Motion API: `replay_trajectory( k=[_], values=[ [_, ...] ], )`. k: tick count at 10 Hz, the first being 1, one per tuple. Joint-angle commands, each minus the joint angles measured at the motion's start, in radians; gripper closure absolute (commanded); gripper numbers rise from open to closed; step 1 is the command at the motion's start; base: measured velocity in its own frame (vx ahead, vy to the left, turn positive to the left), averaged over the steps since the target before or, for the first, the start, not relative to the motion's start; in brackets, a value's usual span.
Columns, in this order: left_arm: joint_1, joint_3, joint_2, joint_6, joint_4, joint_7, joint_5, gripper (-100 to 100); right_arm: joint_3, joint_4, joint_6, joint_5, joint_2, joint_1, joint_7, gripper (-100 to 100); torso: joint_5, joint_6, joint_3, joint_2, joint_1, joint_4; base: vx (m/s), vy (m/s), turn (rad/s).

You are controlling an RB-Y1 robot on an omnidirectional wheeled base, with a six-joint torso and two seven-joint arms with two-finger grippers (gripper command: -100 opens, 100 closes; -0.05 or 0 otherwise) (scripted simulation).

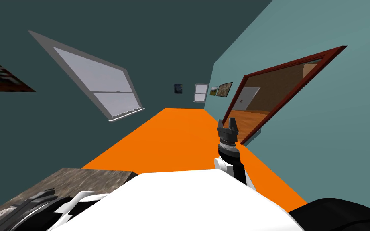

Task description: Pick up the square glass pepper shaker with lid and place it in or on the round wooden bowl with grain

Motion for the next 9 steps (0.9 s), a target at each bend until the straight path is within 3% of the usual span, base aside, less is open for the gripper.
replay_trajectory(
  k=[1,9],
  values=[
    [-0.007,-0.005,0.012,0.016,-0.005,-0.002,0.005,100,0.0,0.0,0.0,0.0,0.0,0.0,0.0,0,0.0,0.0,0.0,0.0,0.0,0.0,-0.004,-0.094,-0.062],
    [-0.034,-0.03,0.033,0.108,-0.003,0.012,0.045,100,0.0,0.0,0.0,0.0,0.0,0.0,0.0,0,0.004,0.002,0.0,0.002,-0.012,-0.001,-0.051,-0.174,-0.024]
  ],
)
